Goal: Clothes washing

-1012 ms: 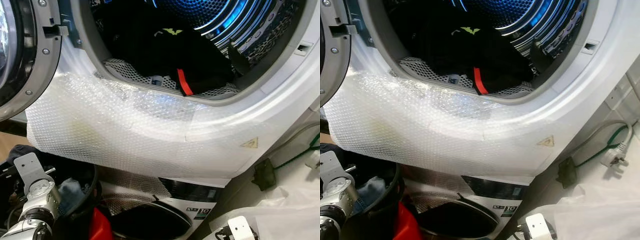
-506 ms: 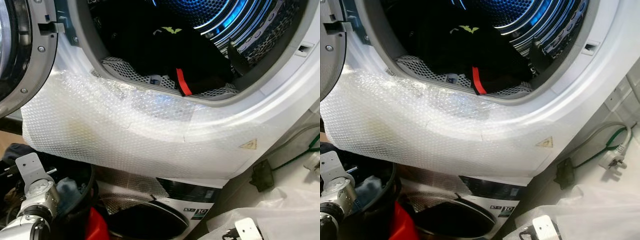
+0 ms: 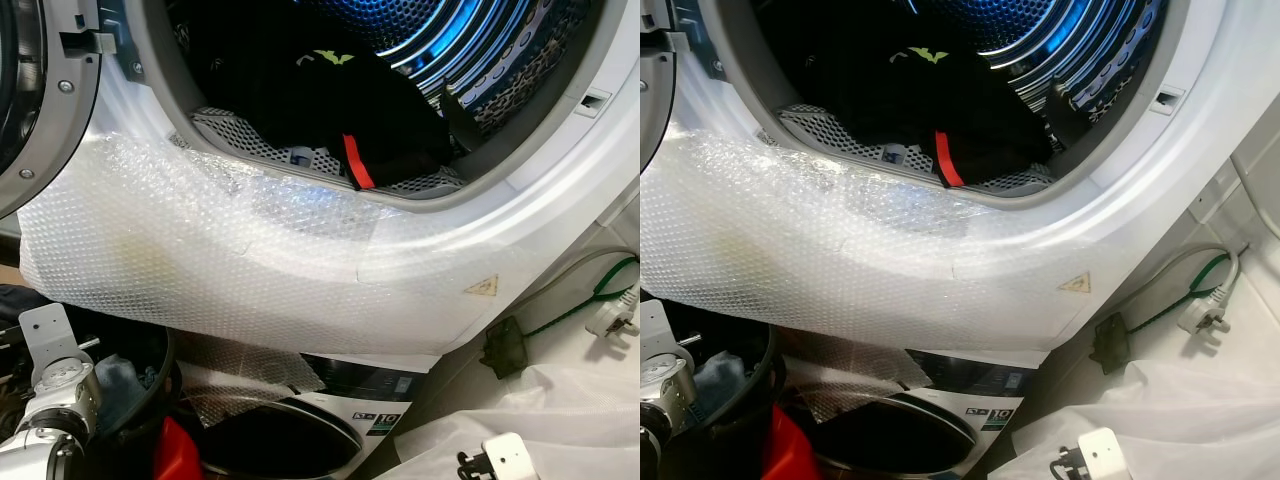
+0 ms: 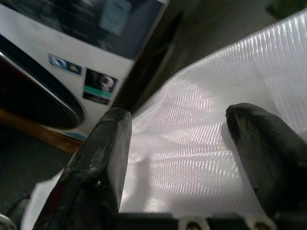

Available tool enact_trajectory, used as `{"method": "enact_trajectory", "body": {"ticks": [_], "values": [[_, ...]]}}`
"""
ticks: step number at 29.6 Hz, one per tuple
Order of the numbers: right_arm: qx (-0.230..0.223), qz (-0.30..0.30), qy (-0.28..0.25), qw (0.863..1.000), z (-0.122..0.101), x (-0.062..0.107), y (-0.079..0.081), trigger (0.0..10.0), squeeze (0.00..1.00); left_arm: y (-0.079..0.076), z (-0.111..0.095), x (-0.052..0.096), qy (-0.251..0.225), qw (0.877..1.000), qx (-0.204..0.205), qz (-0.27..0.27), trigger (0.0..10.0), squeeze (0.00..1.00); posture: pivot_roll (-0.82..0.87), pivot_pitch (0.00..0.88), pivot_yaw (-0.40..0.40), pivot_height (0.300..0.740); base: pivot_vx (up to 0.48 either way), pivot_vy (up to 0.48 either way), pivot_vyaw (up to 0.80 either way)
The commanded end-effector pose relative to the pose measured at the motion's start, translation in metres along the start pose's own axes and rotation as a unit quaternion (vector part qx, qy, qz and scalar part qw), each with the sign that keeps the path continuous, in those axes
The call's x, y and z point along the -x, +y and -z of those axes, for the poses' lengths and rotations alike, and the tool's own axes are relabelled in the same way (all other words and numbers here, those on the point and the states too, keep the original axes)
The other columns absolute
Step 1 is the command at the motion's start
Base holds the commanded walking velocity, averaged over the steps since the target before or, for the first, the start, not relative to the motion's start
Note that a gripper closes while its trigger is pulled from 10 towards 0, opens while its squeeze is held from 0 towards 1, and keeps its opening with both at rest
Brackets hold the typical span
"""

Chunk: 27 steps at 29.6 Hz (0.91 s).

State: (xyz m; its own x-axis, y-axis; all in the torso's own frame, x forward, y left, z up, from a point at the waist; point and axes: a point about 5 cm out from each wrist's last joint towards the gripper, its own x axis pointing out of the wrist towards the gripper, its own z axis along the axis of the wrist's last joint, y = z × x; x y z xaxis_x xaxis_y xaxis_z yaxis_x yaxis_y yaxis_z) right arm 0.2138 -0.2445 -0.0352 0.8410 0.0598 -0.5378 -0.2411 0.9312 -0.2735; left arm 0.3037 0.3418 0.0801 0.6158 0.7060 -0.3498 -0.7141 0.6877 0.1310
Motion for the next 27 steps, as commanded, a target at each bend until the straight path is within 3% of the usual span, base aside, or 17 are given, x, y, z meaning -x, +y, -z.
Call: {"method": "enact_trajectory", "body": {"ticks": [1, 8, 9, 11, 12, 16, 27], "values": [[-0.008, 0.004, -0.011, 1.000, -0.003, 0.000, -0.005, 10.0, 0.00, 0.004, -0.001, -0.001, 0.003, 1.000, -0.003, -0.012, 10.0, 0.00, -0.20, 0.000, -0.233, 0.740, 0.000, 0.000, 0.00], [0.001, -0.003, -0.010, 1.000, -0.006, 0.000, -0.009, 10.0, 0.00, 0.022, -0.017, -0.007, -0.010, 0.998, 0.030, -0.055, 10.0, 0.00, -0.20, 0.000, -0.253, 0.740, 0.000, 0.000, 0.00], [0.003, -0.005, -0.010, 1.000, -0.006, 0.000, -0.010, 10.0, 0.00, 0.024, -0.019, -0.007, -0.011, 0.997, 0.037, -0.061, 3.5, 0.00, -0.20, 0.000, -0.253, 0.740, 0.000, 0.000, 0.00], [0.008, -0.006, -0.006, 1.000, -0.005, 0.001, -0.012, 10.0, 0.00, 0.027, -0.018, -0.008, -0.006, 0.997, 0.041, -0.070, 3.5, 0.00, -0.20, 0.000, -0.270, 0.740, 0.000, 0.000, 0.00], [0.009, -0.006, -0.007, 1.000, -0.005, 0.001, -0.014, 10.0, 0.00, 0.029, -0.018, -0.008, -0.004, 0.996, 0.046, -0.073, 0.0, 0.00, -0.20, 0.000, -0.270, 0.740, 0.000, 0.000, 0.00], [0.015, -0.003, -0.009, 1.000, -0.008, 0.002, -0.019, 10.0, 0.00, 0.036, -0.025, -0.010, -0.012, 0.995, 0.058, -0.081, 0.0, 0.00, -0.19, 0.000, -0.286, 0.740, 0.000, 0.000, 0.00], [0.021, 0.006, -0.009, 1.000, -0.008, 0.002, -0.019, 10.0, 0.00, 0.033, -0.037, -0.010, -0.031, 0.995, 0.052, -0.084, 0.0, 0.00, -0.20, 0.000, -0.282, 0.740, 0.000, 0.000, 0.00]]}}
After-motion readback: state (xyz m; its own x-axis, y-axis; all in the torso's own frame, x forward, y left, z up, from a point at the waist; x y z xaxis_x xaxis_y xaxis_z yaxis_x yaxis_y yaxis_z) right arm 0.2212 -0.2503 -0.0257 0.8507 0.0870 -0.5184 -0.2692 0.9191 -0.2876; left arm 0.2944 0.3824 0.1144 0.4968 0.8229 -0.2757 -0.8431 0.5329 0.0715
